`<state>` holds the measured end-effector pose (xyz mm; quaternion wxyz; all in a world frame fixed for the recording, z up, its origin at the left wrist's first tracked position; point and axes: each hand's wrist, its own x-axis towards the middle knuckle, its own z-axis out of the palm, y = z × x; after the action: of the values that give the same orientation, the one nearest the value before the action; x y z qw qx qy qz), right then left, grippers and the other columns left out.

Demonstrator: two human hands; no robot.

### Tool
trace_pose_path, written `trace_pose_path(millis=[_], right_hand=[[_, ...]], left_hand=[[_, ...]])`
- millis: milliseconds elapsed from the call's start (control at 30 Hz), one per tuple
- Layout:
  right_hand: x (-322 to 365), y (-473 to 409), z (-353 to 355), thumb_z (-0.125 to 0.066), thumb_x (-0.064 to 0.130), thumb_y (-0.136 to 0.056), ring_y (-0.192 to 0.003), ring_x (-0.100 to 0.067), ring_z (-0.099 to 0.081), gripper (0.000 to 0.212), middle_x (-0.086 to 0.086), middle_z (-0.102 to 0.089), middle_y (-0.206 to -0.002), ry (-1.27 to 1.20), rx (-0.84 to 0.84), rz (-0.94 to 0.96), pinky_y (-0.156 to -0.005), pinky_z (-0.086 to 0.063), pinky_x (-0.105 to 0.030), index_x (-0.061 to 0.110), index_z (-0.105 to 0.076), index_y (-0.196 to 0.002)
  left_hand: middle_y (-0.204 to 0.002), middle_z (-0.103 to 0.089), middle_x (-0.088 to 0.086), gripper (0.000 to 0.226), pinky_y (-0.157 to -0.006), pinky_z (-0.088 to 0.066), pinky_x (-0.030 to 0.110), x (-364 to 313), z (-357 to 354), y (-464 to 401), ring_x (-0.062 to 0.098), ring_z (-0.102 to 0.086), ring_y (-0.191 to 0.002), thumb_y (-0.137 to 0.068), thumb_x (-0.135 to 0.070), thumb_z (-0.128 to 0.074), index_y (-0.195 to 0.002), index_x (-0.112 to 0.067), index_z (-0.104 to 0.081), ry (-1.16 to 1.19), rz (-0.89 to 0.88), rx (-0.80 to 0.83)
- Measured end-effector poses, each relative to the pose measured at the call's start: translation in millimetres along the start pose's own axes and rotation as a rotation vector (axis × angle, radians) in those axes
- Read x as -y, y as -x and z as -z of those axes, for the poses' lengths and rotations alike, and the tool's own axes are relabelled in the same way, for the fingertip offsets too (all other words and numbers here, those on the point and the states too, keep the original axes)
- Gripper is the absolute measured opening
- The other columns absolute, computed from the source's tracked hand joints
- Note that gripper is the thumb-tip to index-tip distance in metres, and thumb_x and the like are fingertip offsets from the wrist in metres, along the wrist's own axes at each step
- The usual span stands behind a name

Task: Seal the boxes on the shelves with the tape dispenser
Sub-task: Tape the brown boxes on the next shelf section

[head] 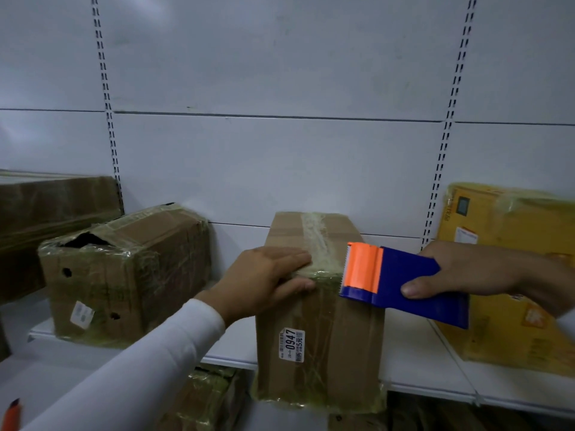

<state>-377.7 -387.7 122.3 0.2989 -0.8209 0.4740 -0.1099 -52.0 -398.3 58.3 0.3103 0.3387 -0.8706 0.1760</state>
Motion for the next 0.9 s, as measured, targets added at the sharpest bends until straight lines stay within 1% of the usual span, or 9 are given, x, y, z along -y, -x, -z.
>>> trace_pose_path(millis=[67, 167, 267, 500, 600, 667, 767, 833, 900], right_hand=[[-1, -1, -2, -0.071, 0.055, -0.073, -0.087, -0.02, -0.074, 0.049, -0.001, -0.076, -0.093, -0.004, 0.001, -0.004, -0.07, -0.056, -0.025, 0.015, -0.066, -0.1], [1, -4, -6, -0.07, 0.056, -0.073, -0.088, -0.021, -0.074, 0.05, -0.001, -0.076, -0.093, -0.026, 0.006, 0.003, -0.069, -0.055, -0.023, 0.015, -0.065, -0.101], [7, -5, -7, -0.07, 0.06, -0.071, -0.084, -0.019, -0.074, 0.05, -0.002, -0.076, -0.091, -0.016, 0.032, 0.012, -0.067, -0.053, -0.023, 0.017, -0.067, -0.097], [-10, 34, 19, -0.071, 0.063, -0.073, -0.07, -0.01, -0.071, 0.024, 0.001, -0.075, -0.08, -0.035, 0.035, -0.053, -0.059, -0.05, -0.017, 0.038, -0.072, -0.074], [-22, 38, 17, -0.071, 0.062, -0.072, -0.072, -0.013, -0.072, 0.027, -0.002, -0.075, -0.082, -0.05, 0.011, -0.062, -0.06, -0.05, -0.018, 0.036, -0.073, -0.076], [-22, 35, 14, -0.073, 0.065, -0.071, -0.068, -0.011, -0.071, 0.029, 0.0, -0.074, -0.078, -0.054, 0.009, -0.064, -0.057, -0.048, -0.016, 0.036, -0.073, -0.074], [-22, 28, 9, -0.071, 0.065, -0.068, -0.068, -0.012, -0.07, 0.036, 0.0, -0.073, -0.077, -0.05, -0.007, -0.049, -0.057, -0.047, -0.017, 0.03, -0.073, -0.077], [-22, 23, 5, -0.072, 0.064, -0.067, -0.071, -0.016, -0.07, 0.05, -0.002, -0.074, -0.081, -0.05, -0.022, -0.038, -0.059, -0.048, -0.02, 0.018, -0.072, -0.086], [-22, 19, 3, -0.072, 0.064, -0.068, -0.074, -0.017, -0.071, 0.054, -0.002, -0.074, -0.084, -0.047, -0.016, -0.033, -0.061, -0.05, -0.02, 0.014, -0.07, -0.09]], left_hand=[[-0.115, -0.069, 0.006, 0.049, -0.08, -0.057, 0.039, 3, -3, 2, 0.022, -0.067, -0.102, -0.09, -0.05, -0.051, -0.115, -0.012, -0.069, -0.037, -0.055, -0.046], [-0.109, -0.071, 0.01, 0.047, -0.077, -0.059, 0.038, 10, 0, 2, 0.024, -0.07, -0.096, -0.089, -0.047, -0.053, -0.11, -0.008, -0.07, -0.069, -0.096, -0.021], [-0.113, -0.07, 0.009, 0.048, -0.083, -0.057, 0.035, 21, 9, 9, 0.023, -0.069, -0.099, -0.091, -0.046, -0.05, -0.115, -0.009, -0.068, -0.057, -0.101, 0.028], [-0.115, -0.069, 0.008, 0.049, -0.084, -0.057, 0.038, 24, 9, 4, 0.024, -0.068, -0.102, -0.09, -0.047, -0.052, -0.117, -0.01, -0.067, -0.034, -0.096, 0.085], [-0.113, -0.07, 0.007, 0.054, -0.084, -0.056, 0.036, 15, 10, -1, 0.024, -0.068, -0.1, -0.09, -0.053, -0.048, -0.118, -0.011, -0.066, -0.021, -0.088, 0.11], [-0.109, -0.07, 0.003, 0.063, -0.079, -0.054, 0.033, 11, 15, -4, 0.022, -0.067, -0.094, -0.087, -0.065, -0.041, -0.117, -0.016, -0.065, -0.014, -0.042, 0.138], [-0.106, -0.066, -0.006, 0.088, -0.07, -0.049, 0.029, -4, 22, -19, 0.017, -0.063, -0.085, -0.072, -0.09, -0.015, -0.114, -0.026, -0.058, -0.254, 0.006, 0.202], [-0.122, -0.06, -0.005, 0.097, -0.08, -0.049, 0.032, -19, 16, -35, 0.021, -0.062, -0.1, -0.066, -0.093, -0.012, -0.125, -0.026, -0.049, -0.348, -0.026, 0.205], [-0.13, -0.055, -0.006, 0.088, -0.086, -0.049, 0.036, -35, 5, -48, 0.022, -0.059, -0.108, -0.071, -0.09, -0.021, -0.13, -0.027, -0.042, -0.32, -0.093, 0.267]])
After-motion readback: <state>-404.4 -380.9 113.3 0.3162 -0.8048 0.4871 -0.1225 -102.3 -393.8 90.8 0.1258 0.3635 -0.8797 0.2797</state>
